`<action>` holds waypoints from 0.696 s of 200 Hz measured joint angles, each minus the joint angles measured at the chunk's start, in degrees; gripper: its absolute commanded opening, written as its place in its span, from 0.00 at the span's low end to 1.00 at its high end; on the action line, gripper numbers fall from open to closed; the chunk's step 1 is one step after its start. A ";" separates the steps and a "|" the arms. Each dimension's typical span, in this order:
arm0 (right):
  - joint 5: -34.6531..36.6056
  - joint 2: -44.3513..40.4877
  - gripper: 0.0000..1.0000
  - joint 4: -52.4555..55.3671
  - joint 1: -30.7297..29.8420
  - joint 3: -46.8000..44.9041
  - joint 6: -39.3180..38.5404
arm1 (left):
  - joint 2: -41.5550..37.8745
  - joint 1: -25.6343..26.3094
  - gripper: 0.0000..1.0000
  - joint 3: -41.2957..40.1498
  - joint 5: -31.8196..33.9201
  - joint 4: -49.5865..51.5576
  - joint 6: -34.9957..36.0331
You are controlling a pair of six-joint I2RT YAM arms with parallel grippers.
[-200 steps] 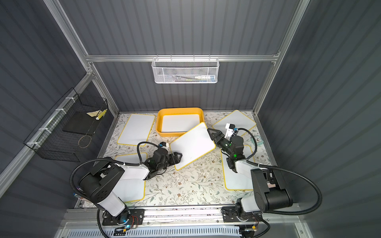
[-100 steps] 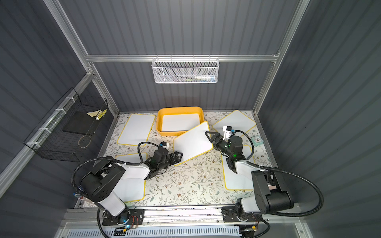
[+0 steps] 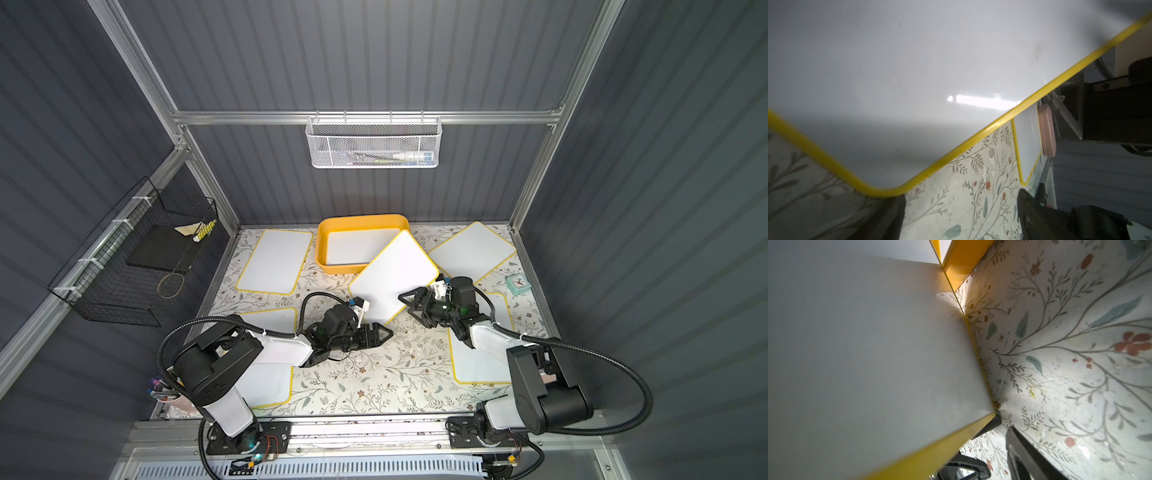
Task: Put the whiteboard into the storage box
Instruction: Pick up the whiteboard at the center of the board.
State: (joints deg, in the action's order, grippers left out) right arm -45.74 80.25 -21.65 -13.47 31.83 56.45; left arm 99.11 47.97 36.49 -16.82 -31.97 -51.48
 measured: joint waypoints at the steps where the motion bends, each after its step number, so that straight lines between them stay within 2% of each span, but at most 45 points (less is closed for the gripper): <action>1: -0.02 -0.02 0.80 0.09 0.02 0.04 -0.09 | 0.00 0.00 0.85 0.00 0.00 0.00 0.00; 33: -0.07 1.20 0.80 0.20 0.26 0.24 -2.32 | 0.02 0.00 0.85 0.00 -0.81 0.07 0.04; 84: 0.57 10.91 0.80 -8.68 0.42 1.55 -1.36 | -0.26 0.00 0.85 0.00 -1.27 0.70 0.24; 139: 0.72 14.25 0.79 -17.38 0.42 4.09 -1.22 | -0.90 0.00 0.85 -0.11 -1.27 1.90 0.42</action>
State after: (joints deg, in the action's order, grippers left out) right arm -45.01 94.50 -39.03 -13.06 35.92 55.22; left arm 98.21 47.97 36.38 -18.09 -30.06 -51.07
